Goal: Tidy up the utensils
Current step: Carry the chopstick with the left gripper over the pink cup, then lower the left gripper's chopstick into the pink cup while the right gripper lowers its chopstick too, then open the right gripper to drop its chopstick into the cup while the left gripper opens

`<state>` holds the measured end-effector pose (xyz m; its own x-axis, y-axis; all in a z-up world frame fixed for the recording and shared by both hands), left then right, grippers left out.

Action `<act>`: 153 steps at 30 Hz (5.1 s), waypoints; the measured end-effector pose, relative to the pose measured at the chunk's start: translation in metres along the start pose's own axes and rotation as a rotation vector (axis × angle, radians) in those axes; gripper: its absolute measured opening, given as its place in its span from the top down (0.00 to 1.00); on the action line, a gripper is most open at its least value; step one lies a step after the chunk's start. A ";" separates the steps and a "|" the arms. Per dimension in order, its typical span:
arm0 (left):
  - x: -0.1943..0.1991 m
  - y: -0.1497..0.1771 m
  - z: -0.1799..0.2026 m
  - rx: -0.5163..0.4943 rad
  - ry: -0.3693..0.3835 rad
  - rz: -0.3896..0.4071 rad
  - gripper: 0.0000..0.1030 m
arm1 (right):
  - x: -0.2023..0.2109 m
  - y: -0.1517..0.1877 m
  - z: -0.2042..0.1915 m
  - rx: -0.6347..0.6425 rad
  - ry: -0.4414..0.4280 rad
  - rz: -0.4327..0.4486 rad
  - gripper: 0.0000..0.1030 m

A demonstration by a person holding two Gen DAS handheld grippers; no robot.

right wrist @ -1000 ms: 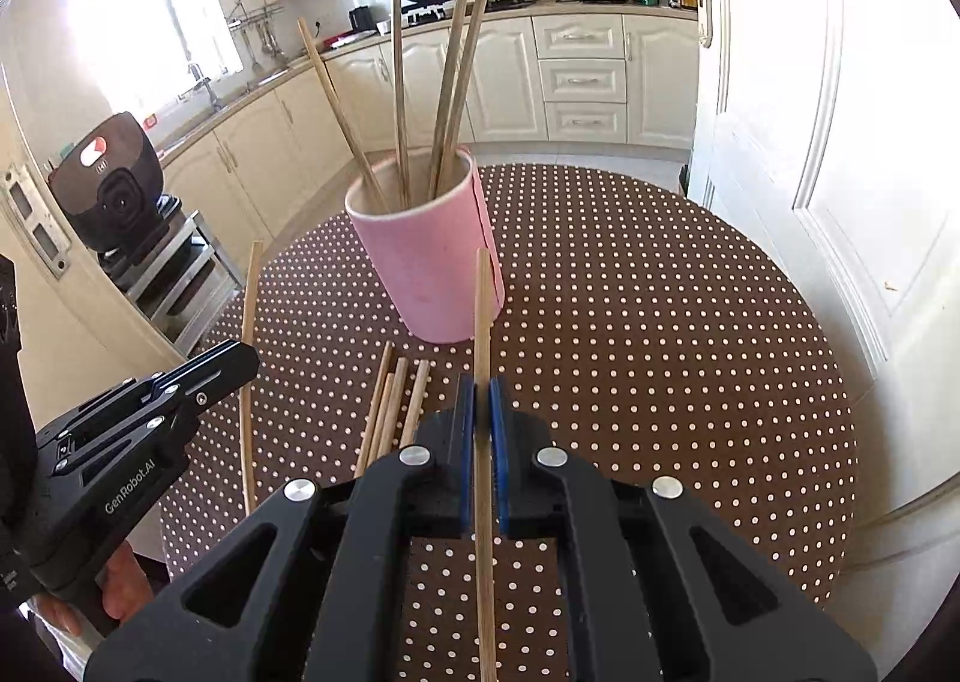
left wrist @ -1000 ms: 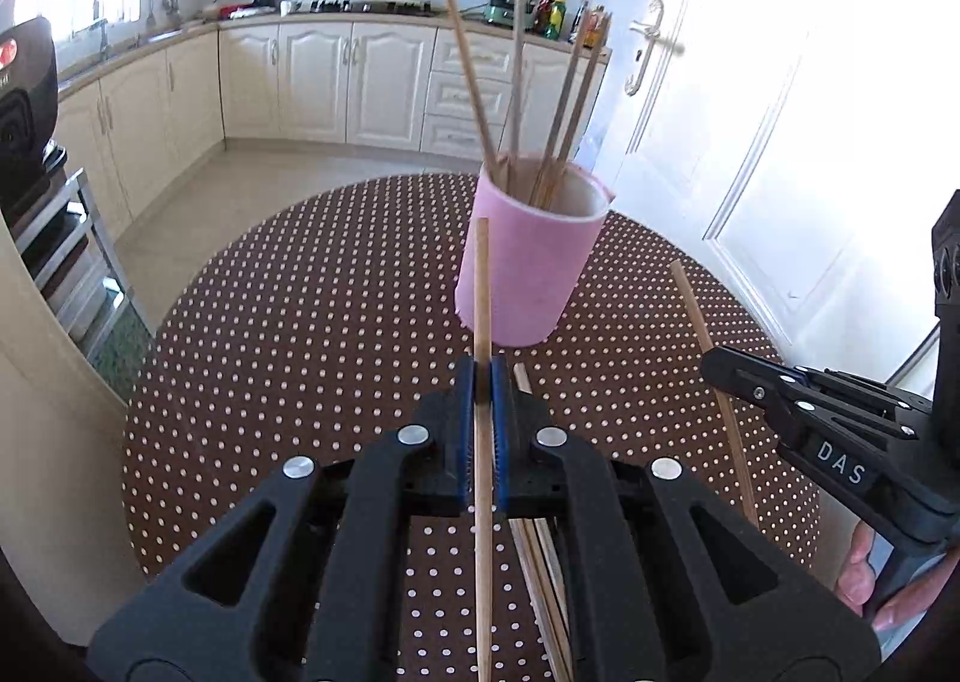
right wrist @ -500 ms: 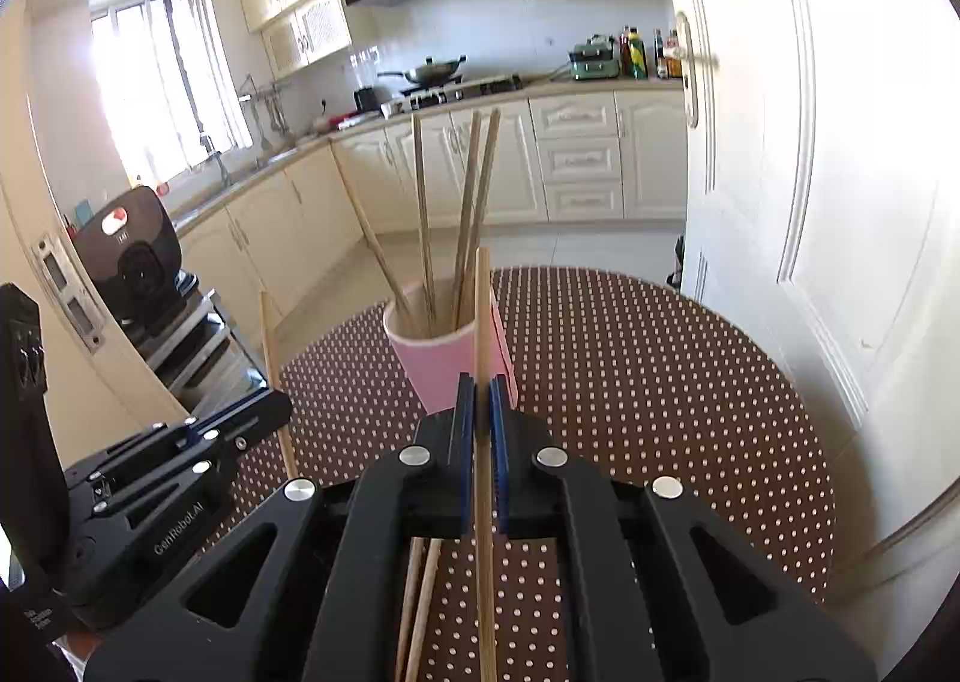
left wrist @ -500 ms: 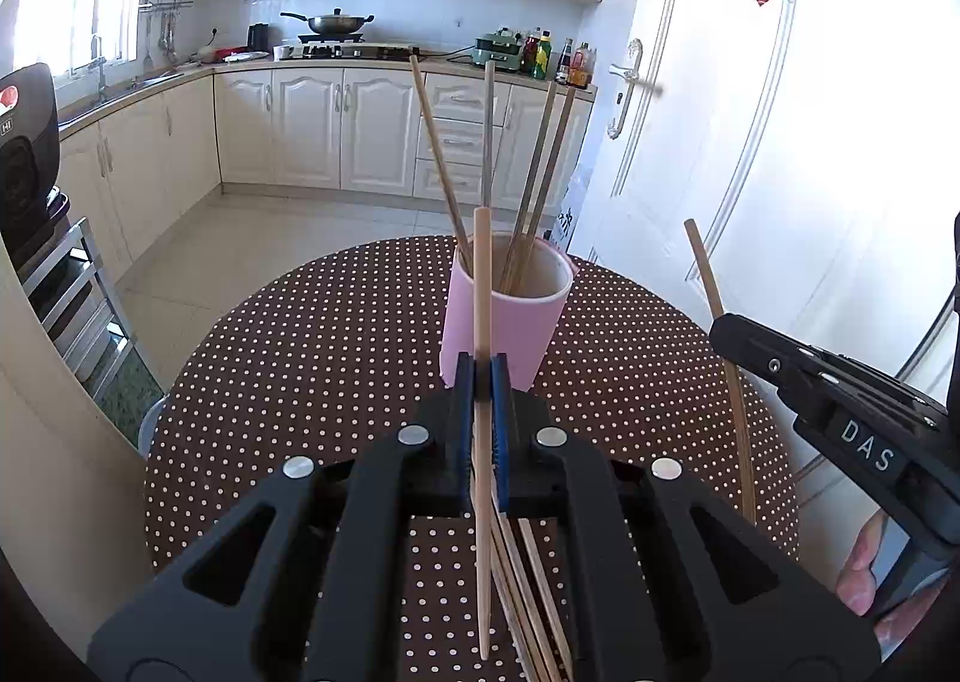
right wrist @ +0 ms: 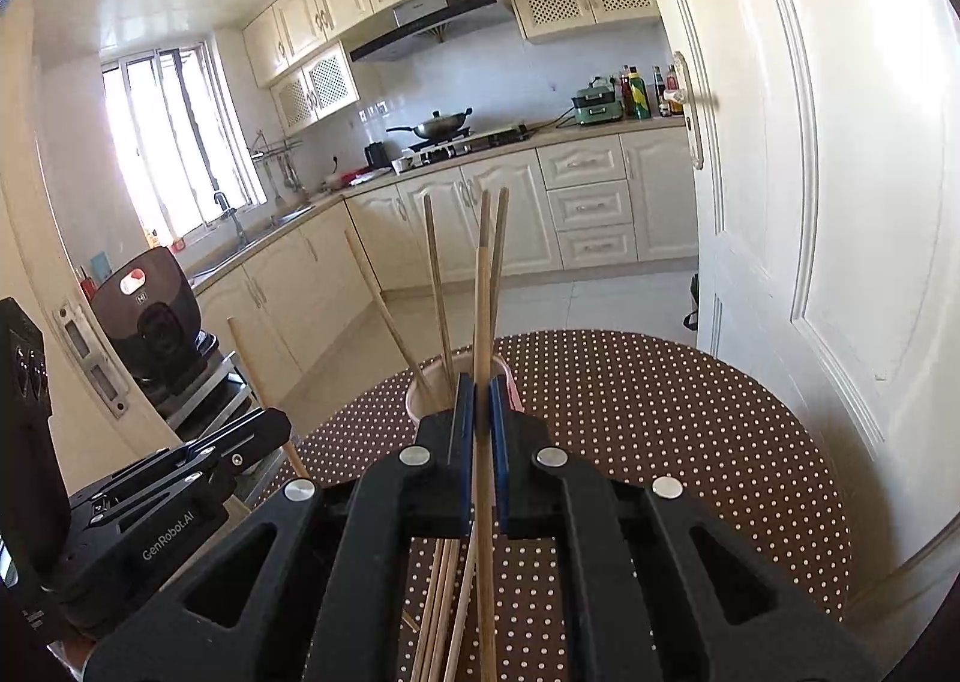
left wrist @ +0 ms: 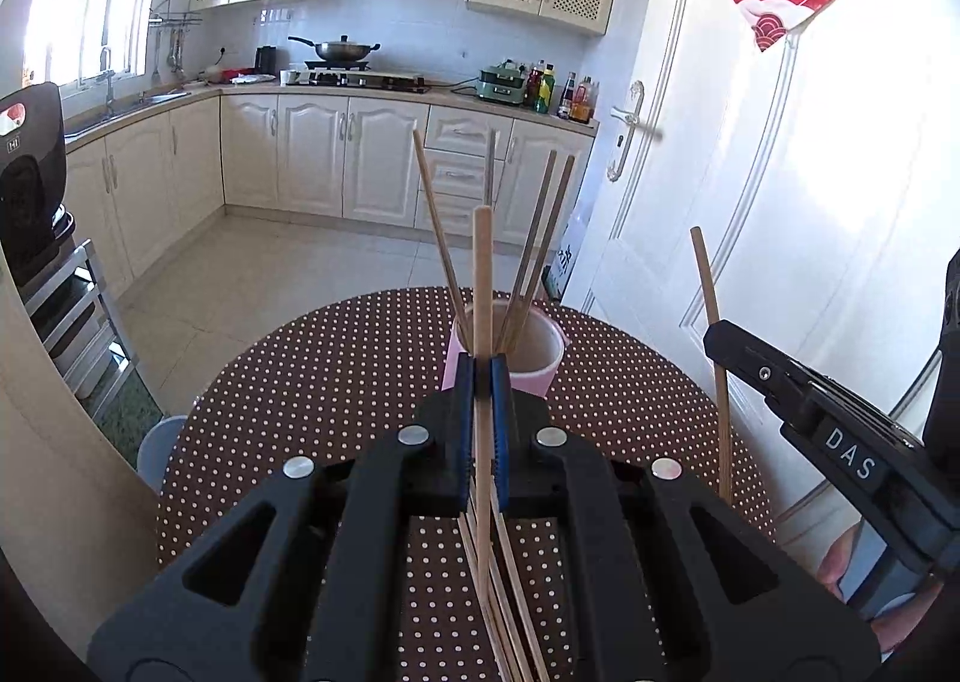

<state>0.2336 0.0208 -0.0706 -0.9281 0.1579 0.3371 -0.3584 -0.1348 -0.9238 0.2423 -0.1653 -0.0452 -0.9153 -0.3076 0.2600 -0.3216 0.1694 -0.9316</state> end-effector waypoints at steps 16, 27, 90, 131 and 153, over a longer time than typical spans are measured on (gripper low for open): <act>0.001 -0.048 0.010 -0.014 0.000 0.116 0.94 | -0.005 -0.041 -0.013 -0.025 -0.044 0.148 0.96; -0.006 -0.083 0.005 0.023 0.003 0.189 0.94 | -0.020 -0.072 -0.014 -0.012 -0.045 0.280 0.96; -0.118 -0.059 -0.017 0.079 -0.034 0.118 0.94 | -0.112 -0.047 0.022 -0.115 0.016 0.510 0.96; -0.137 -0.039 -0.013 0.024 -0.062 0.034 0.57 | -0.116 -0.017 0.044 -0.076 0.073 0.241 0.36; -0.104 -0.045 -0.002 0.002 -0.071 0.081 0.51 | -0.086 -0.018 0.056 -0.052 0.099 0.216 0.30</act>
<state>0.3466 0.0129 -0.0642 -0.9588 0.0766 0.2735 -0.2821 -0.1461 -0.9482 0.3399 -0.1941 -0.0653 -0.9826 -0.1667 0.0823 -0.1258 0.2704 -0.9545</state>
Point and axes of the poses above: each gripper's, at about its wrist camera, not at the fingertips, and x roughly against the way its jaws point, z to its right, y to its underside, the point moved 4 cm from there along -x, roughly the way its jaws point, and after that the axes turned 11 degrees about z, right-handed, at the moved point
